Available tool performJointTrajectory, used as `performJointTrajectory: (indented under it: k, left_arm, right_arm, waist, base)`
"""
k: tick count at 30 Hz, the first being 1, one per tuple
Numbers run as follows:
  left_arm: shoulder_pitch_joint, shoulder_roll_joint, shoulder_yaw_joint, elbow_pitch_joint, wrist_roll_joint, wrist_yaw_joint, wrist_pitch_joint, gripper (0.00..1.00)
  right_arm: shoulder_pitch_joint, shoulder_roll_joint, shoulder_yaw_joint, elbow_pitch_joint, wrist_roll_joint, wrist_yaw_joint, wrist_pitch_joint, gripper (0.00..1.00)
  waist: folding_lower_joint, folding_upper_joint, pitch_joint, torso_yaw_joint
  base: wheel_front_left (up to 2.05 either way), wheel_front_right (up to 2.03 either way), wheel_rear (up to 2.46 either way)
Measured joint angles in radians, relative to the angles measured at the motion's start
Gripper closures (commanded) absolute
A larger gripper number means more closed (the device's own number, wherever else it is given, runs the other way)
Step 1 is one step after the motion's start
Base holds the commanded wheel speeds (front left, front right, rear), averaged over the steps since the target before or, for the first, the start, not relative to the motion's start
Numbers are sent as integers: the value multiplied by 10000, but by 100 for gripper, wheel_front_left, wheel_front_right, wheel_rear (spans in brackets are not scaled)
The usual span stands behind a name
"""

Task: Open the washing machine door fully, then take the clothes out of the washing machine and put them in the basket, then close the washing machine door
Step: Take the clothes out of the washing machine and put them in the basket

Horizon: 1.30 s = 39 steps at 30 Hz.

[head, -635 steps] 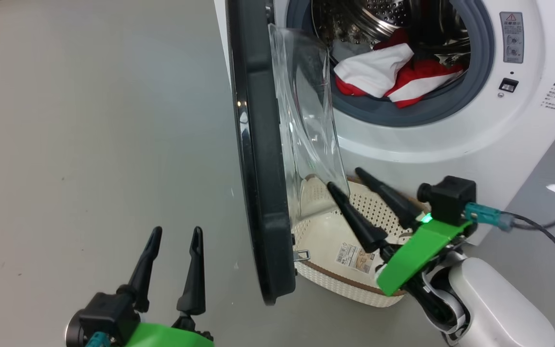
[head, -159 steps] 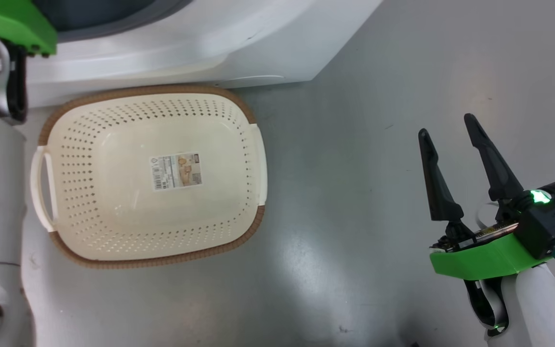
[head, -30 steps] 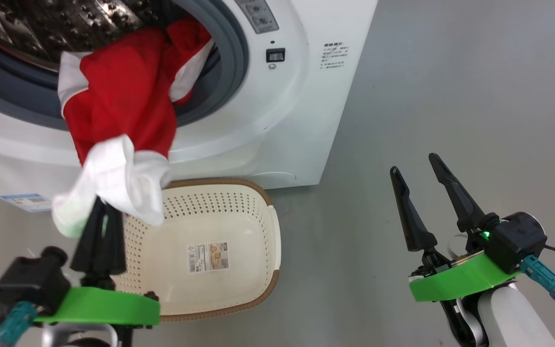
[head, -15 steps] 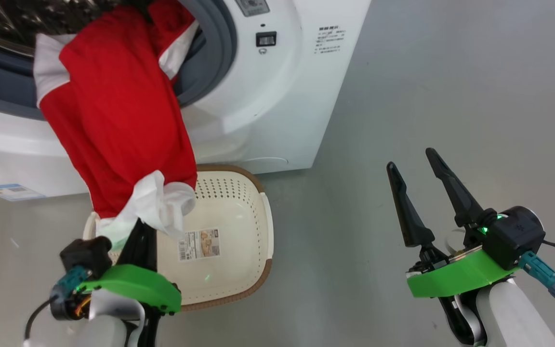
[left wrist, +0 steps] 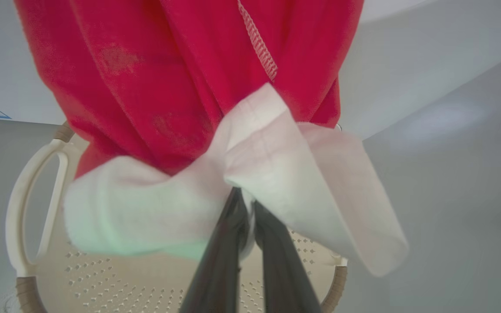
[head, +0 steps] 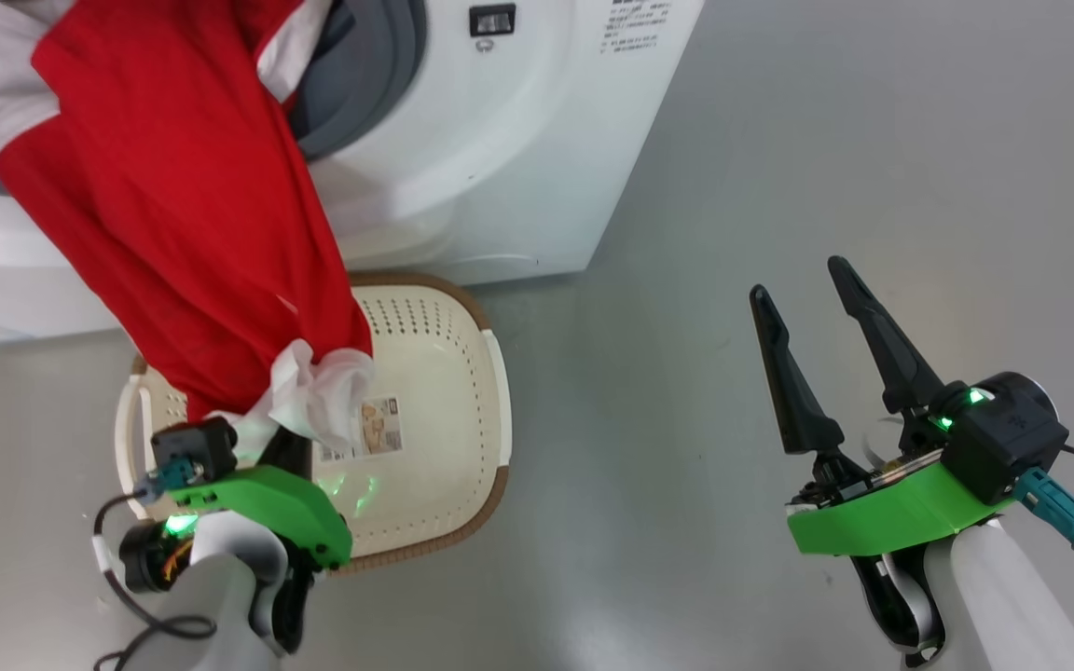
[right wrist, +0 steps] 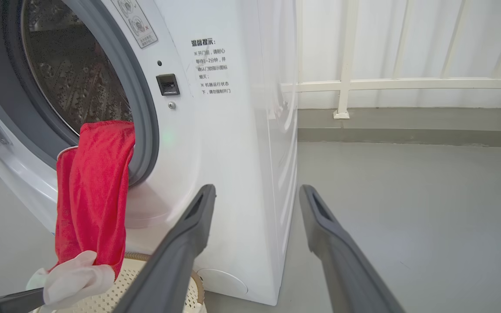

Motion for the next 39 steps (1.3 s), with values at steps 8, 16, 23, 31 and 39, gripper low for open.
performJointTrajectory:
  k: [8, 16, 23, 31, 39]
  left_arm:
    - [-1248, -82, -21, 1918, -242, -123, -219, 100]
    - [-2127, -142, -75, 2986, -539, -384, -391, 100]
    - [-2168, -146, -410, 3242, -1239, -568, -299, 100]
    - [-2304, -146, -1001, 3315, -1799, -646, -291, 100]
    - [-2540, -148, -1419, 3333, -2094, -644, -433, 51]
  right_arm:
    - [-288, 2, 31, -111, 132, 0, 0, 0]
    - [-589, 0, 23, -249, 238, 0, 0, 0]
    - [-639, -2, 25, -314, 232, 0, 0, 0]
    - [-826, -4, 29, -387, 150, 0, 0, 0]
    - [-830, -6, 17, -441, 109, 0, 0, 0]
  waist:
    - [0, 0, 720, -110]
    - [0, 0, 1521, -190]
    - [0, 0, 1839, -151]
    - [0, 0, 2184, -32]
    - [0, 1, 2425, 88]
  base:
    - [0, 0, 0]
    - [0, 0, 0]
    - [0, 0, 0]
    - [0, 0, 0]
    - [0, 0, 0]
